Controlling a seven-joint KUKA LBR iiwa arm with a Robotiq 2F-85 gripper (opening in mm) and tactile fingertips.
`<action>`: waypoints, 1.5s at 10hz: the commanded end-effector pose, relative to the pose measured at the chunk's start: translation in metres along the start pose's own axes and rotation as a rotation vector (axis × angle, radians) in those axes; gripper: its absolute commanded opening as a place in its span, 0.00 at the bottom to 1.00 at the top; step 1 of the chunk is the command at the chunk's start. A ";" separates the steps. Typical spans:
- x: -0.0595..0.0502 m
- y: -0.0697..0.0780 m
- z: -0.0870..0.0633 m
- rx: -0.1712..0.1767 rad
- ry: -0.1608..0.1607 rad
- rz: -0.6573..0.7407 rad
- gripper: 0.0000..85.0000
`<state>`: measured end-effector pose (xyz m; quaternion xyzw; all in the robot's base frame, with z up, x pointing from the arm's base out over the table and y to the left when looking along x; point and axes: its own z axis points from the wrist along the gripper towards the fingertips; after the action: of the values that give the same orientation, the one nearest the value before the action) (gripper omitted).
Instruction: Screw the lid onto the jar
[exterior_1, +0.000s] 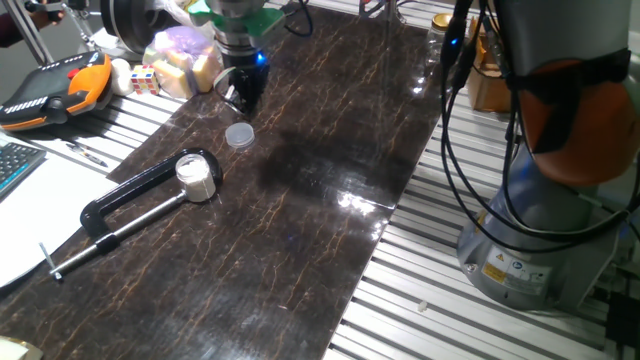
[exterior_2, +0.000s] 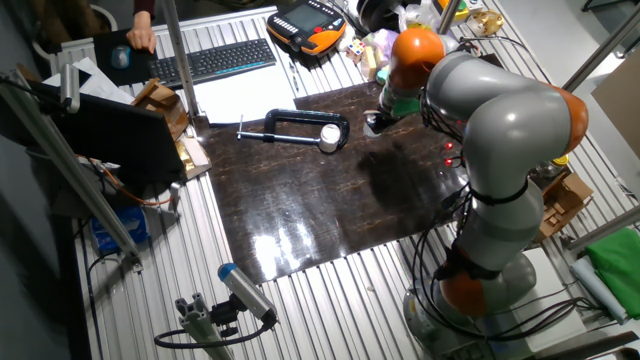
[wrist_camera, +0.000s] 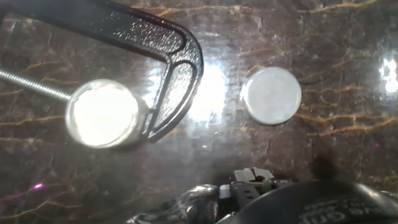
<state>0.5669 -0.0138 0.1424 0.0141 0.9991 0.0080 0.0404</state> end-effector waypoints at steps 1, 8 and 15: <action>-0.002 -0.002 0.001 0.007 0.002 -0.003 0.01; -0.003 -0.002 0.008 0.001 0.009 0.016 0.01; -0.003 -0.002 0.008 0.062 0.064 0.020 0.01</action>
<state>0.5705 -0.0161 0.1345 0.0238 0.9994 -0.0240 0.0086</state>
